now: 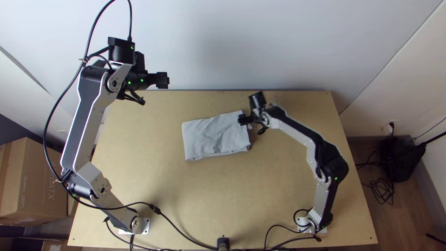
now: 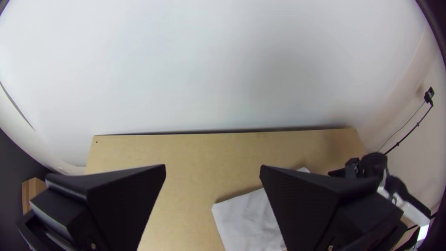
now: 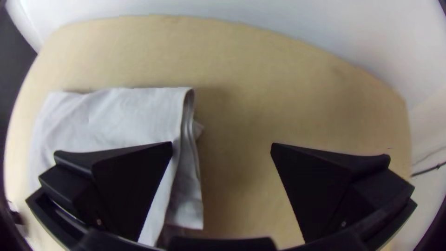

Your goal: Fold the t-shirt

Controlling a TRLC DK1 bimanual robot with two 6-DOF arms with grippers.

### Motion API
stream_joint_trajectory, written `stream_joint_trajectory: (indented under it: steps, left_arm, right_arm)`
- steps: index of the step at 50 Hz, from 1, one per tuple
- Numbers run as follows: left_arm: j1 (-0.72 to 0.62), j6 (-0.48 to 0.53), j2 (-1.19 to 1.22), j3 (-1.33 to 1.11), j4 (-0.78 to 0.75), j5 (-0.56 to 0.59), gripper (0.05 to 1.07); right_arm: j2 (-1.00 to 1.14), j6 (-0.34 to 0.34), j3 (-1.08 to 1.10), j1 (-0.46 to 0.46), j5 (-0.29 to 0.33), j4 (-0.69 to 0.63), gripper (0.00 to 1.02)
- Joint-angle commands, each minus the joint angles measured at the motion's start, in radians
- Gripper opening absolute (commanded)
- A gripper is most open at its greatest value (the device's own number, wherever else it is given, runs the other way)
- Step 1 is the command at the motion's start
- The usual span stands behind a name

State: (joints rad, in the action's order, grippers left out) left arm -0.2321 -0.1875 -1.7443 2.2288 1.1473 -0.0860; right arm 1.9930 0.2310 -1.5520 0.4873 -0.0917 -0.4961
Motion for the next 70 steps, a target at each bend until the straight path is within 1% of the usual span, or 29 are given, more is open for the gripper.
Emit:
stream_joint_trajectory:
  steps: [1,2,4,7,10,12,15,18,34,38,41,45,51,54,56,59,60,61,62,63,64,67,70]
  left_arm:
    - [-0.003,-0.021,0.029,-0.011,0.014,0.011,1.03]
    - [-0.003,-0.023,0.029,-0.011,0.014,0.011,1.03]
    - [-0.003,-0.023,0.032,-0.011,0.014,0.011,1.03]
    - [-0.001,-0.023,0.035,-0.011,0.015,0.011,1.03]
    - [-0.001,-0.024,0.037,-0.011,0.017,0.011,1.03]
    - [-0.003,-0.026,0.039,-0.011,0.017,0.011,1.03]
    - [-0.003,-0.03,0.043,-0.011,0.017,0.011,1.03]
    - [-0.003,-0.032,0.048,-0.011,0.022,0.011,1.03]
    - [0.025,-0.032,0.072,-0.014,0.054,0.009,1.03]
    - [0.033,-0.032,0.077,-0.017,0.058,0.009,1.03]
    - [0.039,-0.032,0.08,-0.017,0.061,0.011,1.03]
    - [0.04,-0.032,0.083,-0.017,0.065,0.009,1.03]
    - [0.051,-0.03,0.085,-0.017,0.063,0.009,1.03]
    - [0.054,-0.03,0.088,-0.017,0.063,0.009,1.03]
    - [0.056,-0.03,0.089,-0.017,0.065,0.009,1.03]
    - [0.057,-0.03,0.089,-0.017,0.063,0.009,1.03]
    - [0.059,-0.029,0.091,-0.015,0.063,0.009,1.03]
    - [0.06,-0.029,0.091,-0.015,0.063,0.009,1.03]
    - [0.06,-0.029,0.091,-0.015,0.063,0.009,1.03]
    - [0.062,-0.029,0.091,-0.015,0.063,0.009,1.03]
    - [0.063,-0.029,0.091,-0.015,0.065,0.009,1.03]
    - [0.065,-0.029,0.094,-0.015,0.065,0.009,1.03]
    - [0.068,-0.029,0.095,-0.015,0.063,0.009,1.03]
  right_arm:
    - [-0.059,0.235,-0.06,-0.081,0.256,-0.13,0.97]
    - [-0.062,0.261,-0.062,-0.096,0.317,-0.147,0.97]
    - [-0.066,0.292,-0.06,-0.119,0.438,-0.183,0.97]
    - [-0.068,0.301,-0.054,-0.139,0.546,-0.226,0.98]
    - [-0.066,0.303,-0.042,-0.156,0.615,-0.239,0.98]
    - [-0.063,0.306,-0.034,-0.164,0.636,-0.239,0.98]
    - [-0.057,0.304,-0.014,-0.174,0.711,-0.239,0.98]
    - [-0.046,0.297,0.004,-0.174,0.742,-0.24,0.98]
    - [0.044,0.202,0.032,-0.119,0.744,-0.237,0.98]
    - [0.072,0.199,0.021,-0.093,0.738,-0.223,0.98]
    - [0.096,0.202,0.003,-0.076,0.716,-0.213,0.98]
    - [0.115,0.205,-0.017,-0.05,0.711,-0.197,0.98]
    - [0.139,0.211,-0.053,-0.009,0.687,-0.182,0.97]
    - [0.151,0.211,-0.066,0.011,0.684,-0.182,0.9]
    - [0.156,0.211,-0.071,0.022,0.672,-0.176,0.8]
    - [0.159,0.211,-0.071,0.031,0.664,-0.157,0.47]
    - [0.159,0.215,-0.069,0.031,0.656,-0.145,0.34]
    - [0.159,0.22,-0.068,0.03,0.647,-0.133,0.23]
    - [0.159,0.223,-0.065,0.027,0.641,-0.124,0.09]
    - [0.159,0.223,-0.066,0.022,0.639,-0.117,0.01]
    - [0.159,0.223,-0.066,0.017,0.639,-0.116,0.03]
    - [0.156,0.222,-0.063,-0.007,0.638,-0.102,0.02]
    - [0.153,0.22,-0.063,-0.039,0.619,-0.087,0.02]
